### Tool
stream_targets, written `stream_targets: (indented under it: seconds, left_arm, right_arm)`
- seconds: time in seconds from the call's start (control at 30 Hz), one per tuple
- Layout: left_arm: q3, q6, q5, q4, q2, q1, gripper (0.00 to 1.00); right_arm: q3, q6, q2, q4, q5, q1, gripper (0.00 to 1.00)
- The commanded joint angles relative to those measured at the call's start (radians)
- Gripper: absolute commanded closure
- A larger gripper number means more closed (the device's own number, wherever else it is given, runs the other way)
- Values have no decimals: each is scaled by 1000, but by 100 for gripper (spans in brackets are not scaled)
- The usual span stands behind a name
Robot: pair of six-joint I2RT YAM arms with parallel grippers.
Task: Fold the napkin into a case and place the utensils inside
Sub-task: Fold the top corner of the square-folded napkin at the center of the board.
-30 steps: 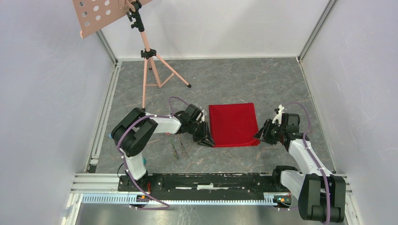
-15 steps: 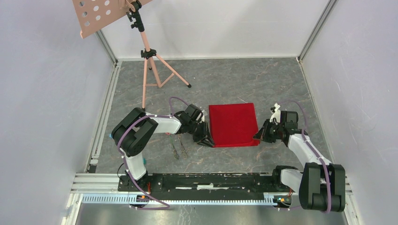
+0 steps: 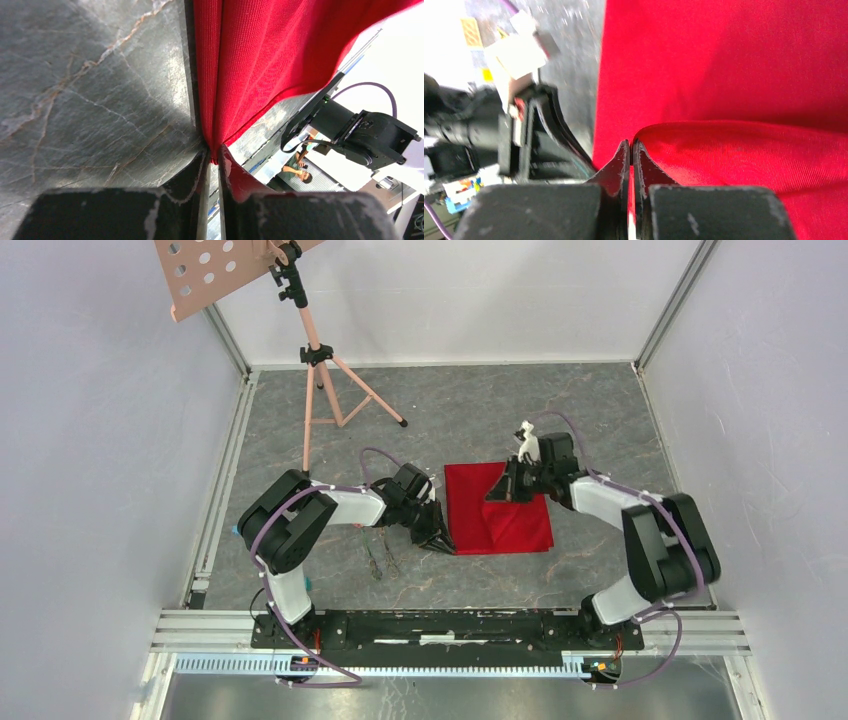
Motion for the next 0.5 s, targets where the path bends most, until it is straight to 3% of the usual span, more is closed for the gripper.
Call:
stream_targets:
  seconds: [0.0,0.17,0.47]
  left_arm:
    - [-30,-12,-93,-44,41,-7,84]
    - [-30,-7,-105,-51,43,-6,85]
    - [-56,-13,-110,-33,42,-7,86]
  right_arm:
    - [134,170,123,240,21,40,100]
    - [260,209,250,269,49,76,99]
    - [306,237,345,315,45,78,100]
